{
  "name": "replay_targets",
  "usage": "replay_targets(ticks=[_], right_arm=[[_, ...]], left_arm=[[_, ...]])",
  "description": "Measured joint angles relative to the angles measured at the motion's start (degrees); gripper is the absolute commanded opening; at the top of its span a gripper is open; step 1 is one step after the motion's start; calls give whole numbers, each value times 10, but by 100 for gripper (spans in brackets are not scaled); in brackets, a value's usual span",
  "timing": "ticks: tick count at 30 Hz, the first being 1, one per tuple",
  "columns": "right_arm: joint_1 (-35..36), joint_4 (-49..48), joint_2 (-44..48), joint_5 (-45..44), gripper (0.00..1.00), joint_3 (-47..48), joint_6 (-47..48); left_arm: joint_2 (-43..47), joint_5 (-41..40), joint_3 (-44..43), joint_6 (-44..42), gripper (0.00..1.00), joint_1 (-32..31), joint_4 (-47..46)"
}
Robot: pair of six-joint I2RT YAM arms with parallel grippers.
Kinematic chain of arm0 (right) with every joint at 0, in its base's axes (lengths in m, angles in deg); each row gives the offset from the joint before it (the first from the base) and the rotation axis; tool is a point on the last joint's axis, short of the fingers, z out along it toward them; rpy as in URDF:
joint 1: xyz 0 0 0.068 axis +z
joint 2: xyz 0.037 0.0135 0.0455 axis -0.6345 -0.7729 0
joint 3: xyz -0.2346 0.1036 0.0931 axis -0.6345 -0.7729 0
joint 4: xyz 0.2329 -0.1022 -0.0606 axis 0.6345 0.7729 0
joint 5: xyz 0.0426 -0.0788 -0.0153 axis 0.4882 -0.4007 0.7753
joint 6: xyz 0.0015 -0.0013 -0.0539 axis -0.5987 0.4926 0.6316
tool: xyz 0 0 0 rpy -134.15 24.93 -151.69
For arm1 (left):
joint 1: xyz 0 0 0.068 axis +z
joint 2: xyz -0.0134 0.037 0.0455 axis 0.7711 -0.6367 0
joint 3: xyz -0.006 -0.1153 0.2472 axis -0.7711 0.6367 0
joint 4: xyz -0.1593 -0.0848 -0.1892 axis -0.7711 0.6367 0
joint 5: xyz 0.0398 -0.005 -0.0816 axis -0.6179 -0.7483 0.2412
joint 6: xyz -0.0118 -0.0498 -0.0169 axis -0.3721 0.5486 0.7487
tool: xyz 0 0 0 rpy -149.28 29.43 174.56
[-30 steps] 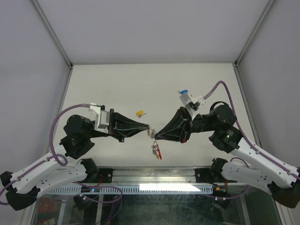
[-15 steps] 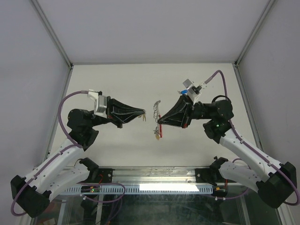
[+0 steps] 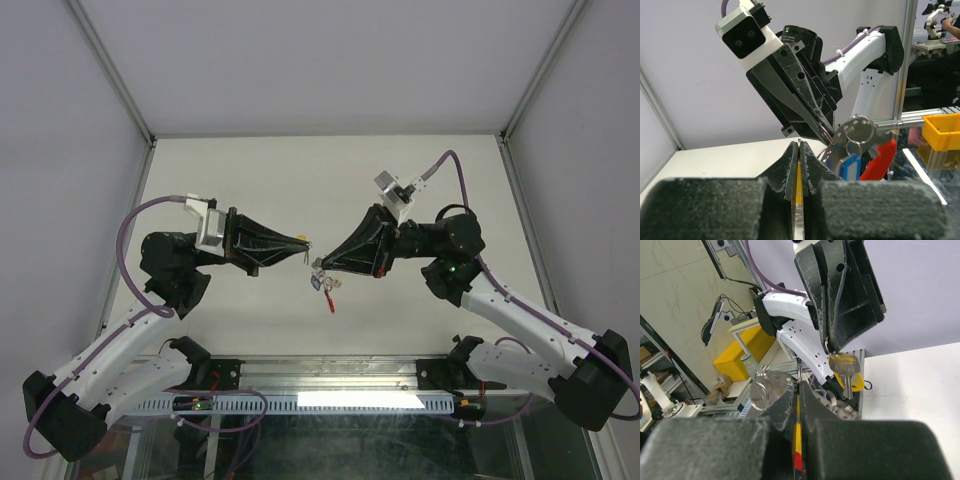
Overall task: Put the keys on the keyring
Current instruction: Insert the key onto the keyring.
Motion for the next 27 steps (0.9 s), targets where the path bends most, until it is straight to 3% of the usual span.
replay_targets(ticks=[8,27], right_arm=[[47,23,-17,-45,0,18,22],[55,37,-20,-84,0,21,33]], left_arm=[[0,18,-3,6,0,0,-10],[1,30,-4,36,0,0,-50]])
